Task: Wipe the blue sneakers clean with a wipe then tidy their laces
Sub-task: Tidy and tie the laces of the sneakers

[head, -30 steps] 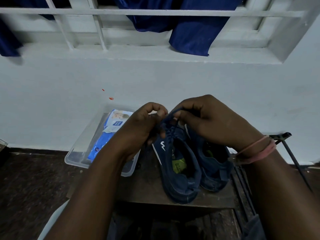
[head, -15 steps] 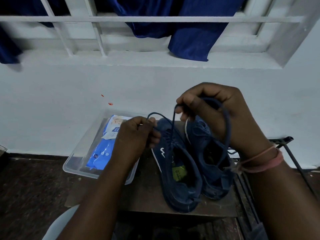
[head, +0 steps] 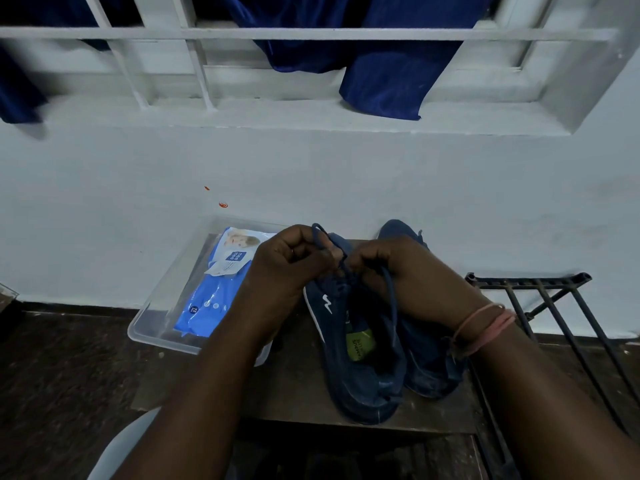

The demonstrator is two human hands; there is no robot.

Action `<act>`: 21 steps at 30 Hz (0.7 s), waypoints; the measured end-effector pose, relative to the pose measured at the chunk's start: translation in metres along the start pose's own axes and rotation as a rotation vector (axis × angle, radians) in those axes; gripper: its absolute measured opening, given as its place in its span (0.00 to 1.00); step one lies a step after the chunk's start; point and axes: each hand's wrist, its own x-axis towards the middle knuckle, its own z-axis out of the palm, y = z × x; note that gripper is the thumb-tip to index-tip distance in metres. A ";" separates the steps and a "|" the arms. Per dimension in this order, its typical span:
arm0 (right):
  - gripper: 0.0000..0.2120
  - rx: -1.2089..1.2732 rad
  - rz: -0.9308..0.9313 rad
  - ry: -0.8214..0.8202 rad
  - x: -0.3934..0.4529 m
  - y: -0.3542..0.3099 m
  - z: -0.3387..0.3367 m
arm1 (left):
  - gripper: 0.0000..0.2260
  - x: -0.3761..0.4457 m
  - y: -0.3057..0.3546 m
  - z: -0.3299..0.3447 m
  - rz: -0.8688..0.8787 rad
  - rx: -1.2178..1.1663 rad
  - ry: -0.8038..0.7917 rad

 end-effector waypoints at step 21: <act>0.09 0.459 -0.040 0.302 -0.005 -0.015 -0.005 | 0.05 0.002 -0.006 0.006 -0.255 -0.259 0.078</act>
